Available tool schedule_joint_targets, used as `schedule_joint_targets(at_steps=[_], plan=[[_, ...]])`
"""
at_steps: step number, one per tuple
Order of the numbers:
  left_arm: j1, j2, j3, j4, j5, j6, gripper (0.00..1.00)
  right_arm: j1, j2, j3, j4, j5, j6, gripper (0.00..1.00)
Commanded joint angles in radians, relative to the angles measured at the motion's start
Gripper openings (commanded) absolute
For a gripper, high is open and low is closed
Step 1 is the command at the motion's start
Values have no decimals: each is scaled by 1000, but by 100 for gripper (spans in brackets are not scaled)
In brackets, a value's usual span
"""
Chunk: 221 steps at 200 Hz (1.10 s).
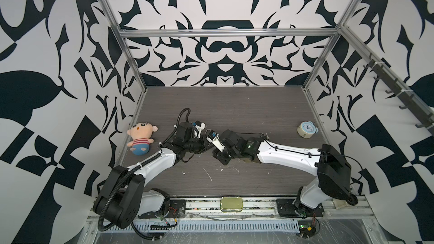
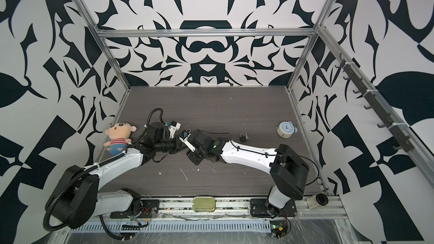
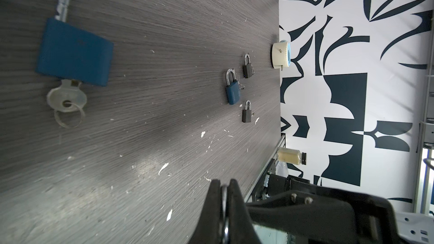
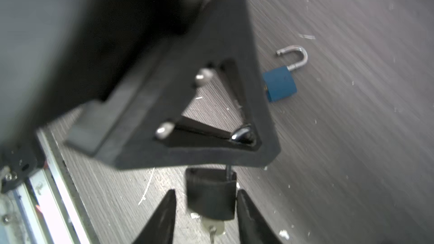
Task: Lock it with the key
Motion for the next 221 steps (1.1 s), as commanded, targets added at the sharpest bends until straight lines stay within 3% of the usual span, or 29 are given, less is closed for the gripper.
schedule_joint_targets(at_steps=[1, 60, 85, 221], plan=[[-2, -59, -4, 24, -29, -34, 0, 1, -95, -39, 113, -55, 47, 49], [-2, -136, 48, -28, -20, -85, 0, -102, -261, -204, 261, -192, 125, 50], [-5, -153, 49, -31, -10, -120, 0, -124, -308, -251, 333, -190, 113, 49], [-44, -167, 93, -52, -18, -157, 0, -124, -196, -184, 392, -210, 76, 34]])
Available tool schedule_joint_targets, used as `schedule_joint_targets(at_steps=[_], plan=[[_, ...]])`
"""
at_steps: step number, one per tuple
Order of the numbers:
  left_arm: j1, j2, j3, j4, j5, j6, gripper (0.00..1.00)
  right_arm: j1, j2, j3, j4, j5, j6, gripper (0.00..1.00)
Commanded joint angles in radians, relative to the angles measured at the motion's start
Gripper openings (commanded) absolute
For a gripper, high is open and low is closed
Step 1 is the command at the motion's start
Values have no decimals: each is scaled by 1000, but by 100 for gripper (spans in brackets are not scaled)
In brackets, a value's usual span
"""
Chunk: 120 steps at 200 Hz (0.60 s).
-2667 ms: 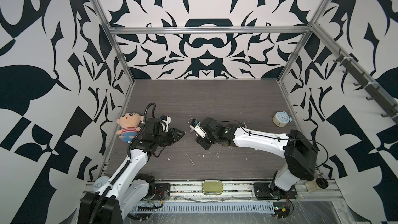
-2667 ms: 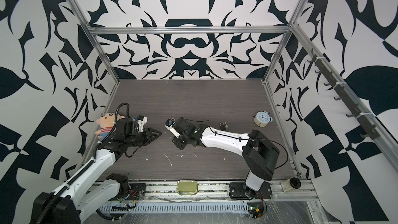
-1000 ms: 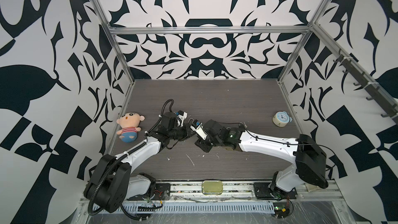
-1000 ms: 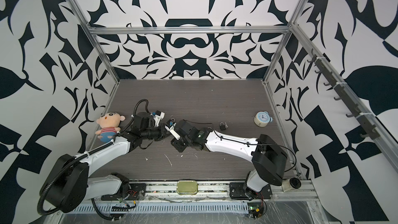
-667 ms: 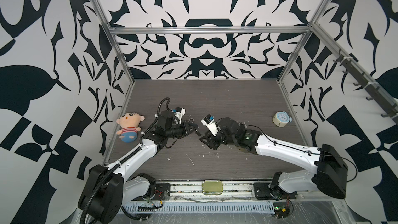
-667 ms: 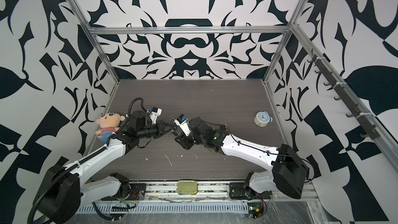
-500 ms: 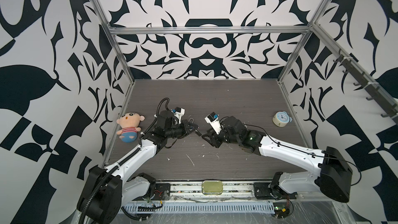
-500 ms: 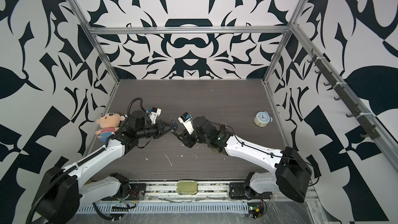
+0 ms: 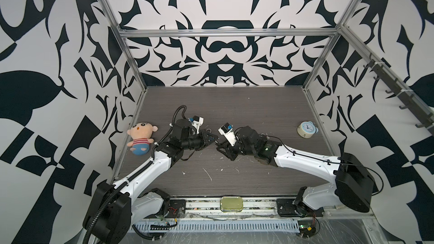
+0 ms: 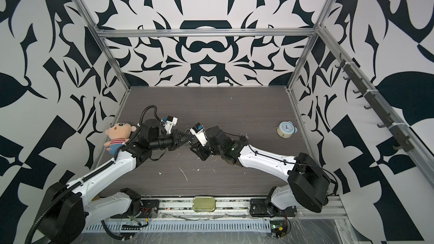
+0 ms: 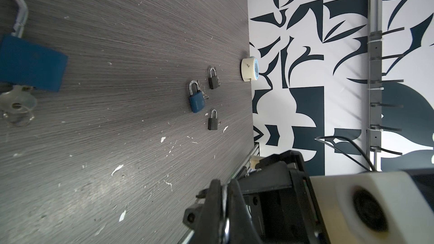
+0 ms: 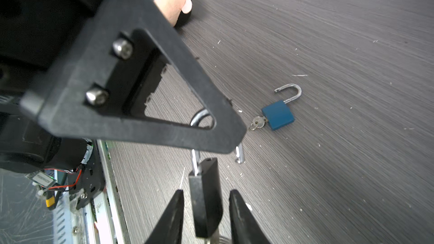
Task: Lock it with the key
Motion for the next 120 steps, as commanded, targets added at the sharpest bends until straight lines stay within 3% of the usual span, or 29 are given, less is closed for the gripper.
schedule_joint_targets(at_steps=[1, 54, 72, 92, 120], plan=[[-4, -23, 32, 0, 5, -13, 0, 4, -15, 45, 59, -4, -10, 34], [-4, -35, 35, -2, 2, -18, 0, 4, 4, 58, 57, -5, -11, 28], [-4, -42, 37, -3, -1, -20, 0, 2, 7, 58, 54, -2, -11, 20], [-4, -48, 38, -6, -3, -20, 0, 0, 6, 57, 46, 5, -11, 0], [-4, -58, 41, -18, -6, -16, 0, -8, 2, 60, 22, -2, -7, 0]])
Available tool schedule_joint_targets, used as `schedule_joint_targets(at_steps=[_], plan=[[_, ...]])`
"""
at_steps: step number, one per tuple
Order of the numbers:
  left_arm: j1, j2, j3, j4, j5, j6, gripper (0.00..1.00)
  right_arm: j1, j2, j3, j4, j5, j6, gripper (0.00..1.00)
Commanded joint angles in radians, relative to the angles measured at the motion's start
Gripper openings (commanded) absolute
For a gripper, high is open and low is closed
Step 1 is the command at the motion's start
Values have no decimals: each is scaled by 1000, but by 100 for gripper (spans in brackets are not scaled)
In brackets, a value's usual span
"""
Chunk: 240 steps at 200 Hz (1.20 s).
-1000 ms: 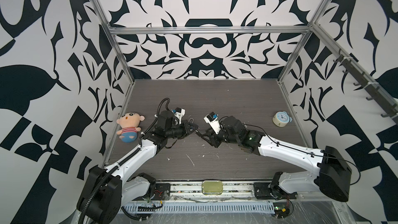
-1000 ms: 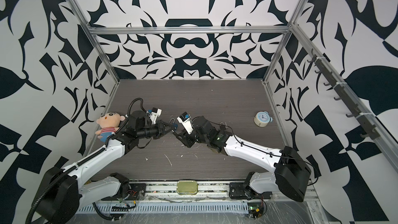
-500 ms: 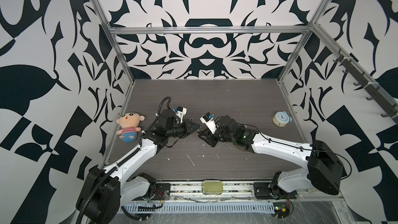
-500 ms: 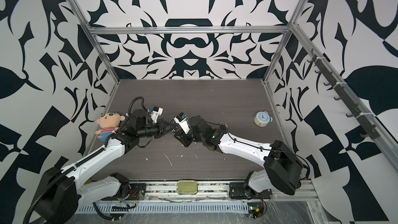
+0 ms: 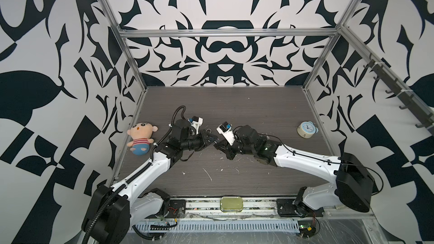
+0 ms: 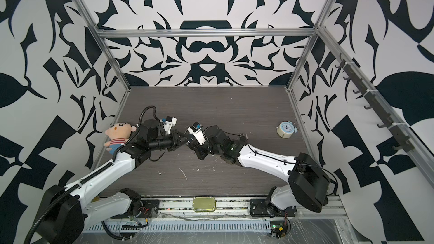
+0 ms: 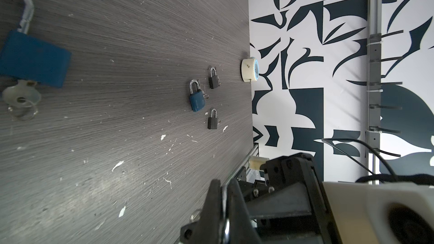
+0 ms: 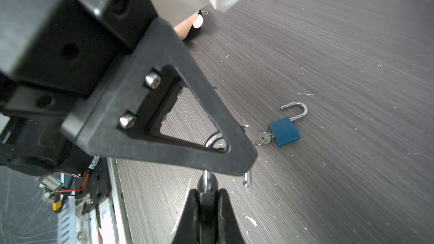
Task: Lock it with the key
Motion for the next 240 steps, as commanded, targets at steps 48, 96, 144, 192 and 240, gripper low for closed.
schedule_joint_targets(at_steps=[48, 96, 144, 192, 240], plan=[[-3, -92, 134, -281, -144, 187, 32, -90, -14, 70, -128, -250, 54, 0], [-3, -115, 165, -310, -113, 350, 29, -96, -23, 82, -259, -363, 40, 0], [-6, -8, 182, -280, 38, 399, 11, -95, -25, 99, -269, -430, 55, 0], [-7, 18, 148, -218, 120, 396, 8, -95, -34, 115, -257, -474, 71, 0], [-7, 58, 131, -207, 210, 414, 8, -113, -37, 116, -238, -502, 92, 0]])
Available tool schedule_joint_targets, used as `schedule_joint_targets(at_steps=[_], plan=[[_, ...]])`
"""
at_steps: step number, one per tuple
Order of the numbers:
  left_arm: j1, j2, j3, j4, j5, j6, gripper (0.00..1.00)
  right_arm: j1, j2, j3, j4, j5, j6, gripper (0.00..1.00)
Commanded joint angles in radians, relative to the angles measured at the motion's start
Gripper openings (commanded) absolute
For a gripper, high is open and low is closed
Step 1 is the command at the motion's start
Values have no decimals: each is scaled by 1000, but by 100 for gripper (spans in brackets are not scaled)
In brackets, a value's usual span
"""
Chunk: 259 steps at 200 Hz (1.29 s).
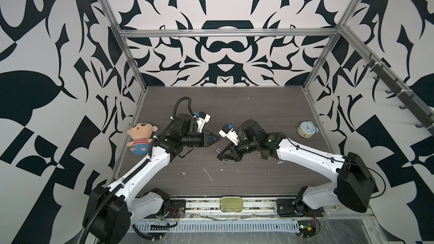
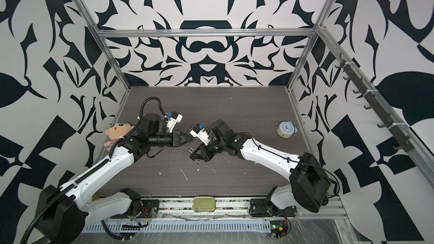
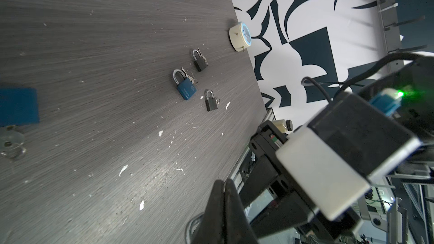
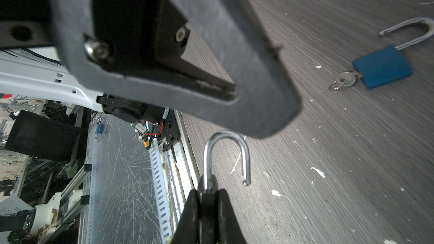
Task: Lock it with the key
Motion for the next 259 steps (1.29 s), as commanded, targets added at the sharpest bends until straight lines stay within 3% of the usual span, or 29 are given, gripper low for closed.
schedule_joint_targets(at_steps=[1, 64, 104, 127, 214, 259], plan=[[-2, 27, -17, 14, 79, 26, 8, -13, -39, 42, 45, -51, 19, 0], [-2, 24, -31, -22, 104, 59, 11, -75, -85, 8, 95, -105, 67, 0], [-2, 4, -33, -29, 87, 60, 27, -95, -97, -6, 102, -114, 77, 0], [1, -18, -42, -6, 65, 45, 31, -97, -94, -14, 105, -117, 79, 0], [8, -87, -83, 47, 130, 15, 32, -117, -93, -28, 149, -158, 115, 0], [8, -89, -79, 63, 130, 10, 25, -117, -89, -25, 158, -178, 130, 0]])
